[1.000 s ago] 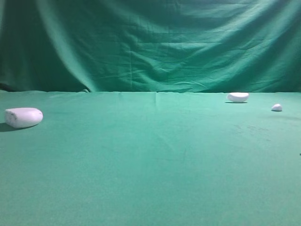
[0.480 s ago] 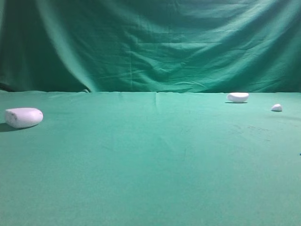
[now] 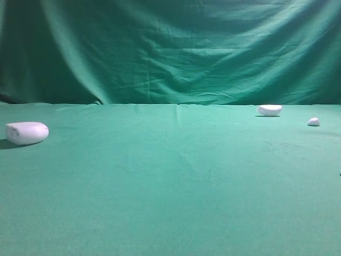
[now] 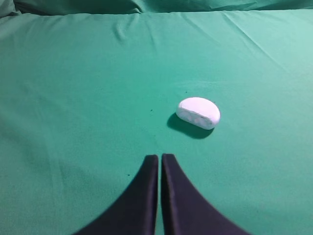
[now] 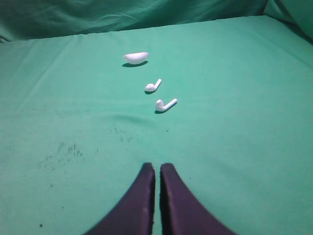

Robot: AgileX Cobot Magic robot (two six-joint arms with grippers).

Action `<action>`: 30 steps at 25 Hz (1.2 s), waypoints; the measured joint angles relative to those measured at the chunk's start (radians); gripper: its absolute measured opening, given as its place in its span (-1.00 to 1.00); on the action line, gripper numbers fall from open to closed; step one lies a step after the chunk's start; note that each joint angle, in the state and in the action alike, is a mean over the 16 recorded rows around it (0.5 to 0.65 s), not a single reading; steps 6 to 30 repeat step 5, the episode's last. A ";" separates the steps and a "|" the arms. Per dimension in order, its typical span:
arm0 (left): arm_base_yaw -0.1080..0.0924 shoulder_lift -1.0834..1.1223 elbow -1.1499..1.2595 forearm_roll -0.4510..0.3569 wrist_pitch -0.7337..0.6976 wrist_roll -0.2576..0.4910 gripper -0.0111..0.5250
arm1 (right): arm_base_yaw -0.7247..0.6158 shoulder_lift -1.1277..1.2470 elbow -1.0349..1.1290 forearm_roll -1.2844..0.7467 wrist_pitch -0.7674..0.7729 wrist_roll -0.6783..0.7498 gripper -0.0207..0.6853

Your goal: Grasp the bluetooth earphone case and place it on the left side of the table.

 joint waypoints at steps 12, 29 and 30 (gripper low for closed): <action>0.000 0.000 0.000 0.000 0.000 0.000 -0.96 | 0.000 0.000 0.000 0.001 0.000 0.000 -0.94; 0.000 0.000 0.000 0.000 0.000 0.000 -0.96 | 0.000 0.000 0.000 0.001 0.000 0.000 -0.94; 0.000 0.000 0.000 0.000 0.000 0.000 -0.96 | 0.000 0.000 0.000 0.001 0.000 0.000 -0.94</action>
